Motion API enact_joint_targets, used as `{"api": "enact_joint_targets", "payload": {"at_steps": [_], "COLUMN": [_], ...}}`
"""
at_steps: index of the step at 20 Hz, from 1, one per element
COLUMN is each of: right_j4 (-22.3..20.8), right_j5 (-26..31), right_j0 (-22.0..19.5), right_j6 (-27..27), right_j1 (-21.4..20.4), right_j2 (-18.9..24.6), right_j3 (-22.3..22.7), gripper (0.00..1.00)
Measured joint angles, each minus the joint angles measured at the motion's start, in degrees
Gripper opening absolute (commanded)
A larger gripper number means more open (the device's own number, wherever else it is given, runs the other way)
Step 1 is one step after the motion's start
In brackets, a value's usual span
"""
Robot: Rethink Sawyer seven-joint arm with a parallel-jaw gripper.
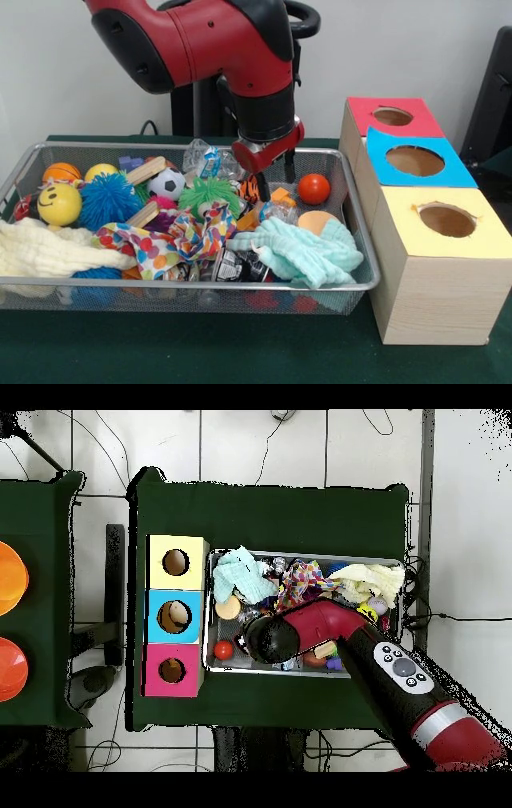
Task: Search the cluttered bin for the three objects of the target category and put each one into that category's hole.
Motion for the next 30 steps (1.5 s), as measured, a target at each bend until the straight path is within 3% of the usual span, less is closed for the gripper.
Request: {"api": "enact_joint_targets", "payload": {"at_steps": [30], "right_j4": [0.0], "right_j5": [0.0], "right_j0": [-4.1], "right_j6": [0.0], "right_j1": [-0.5], "right_j2": [0.0], "right_j3": [5.2], "gripper": [1.00]}}
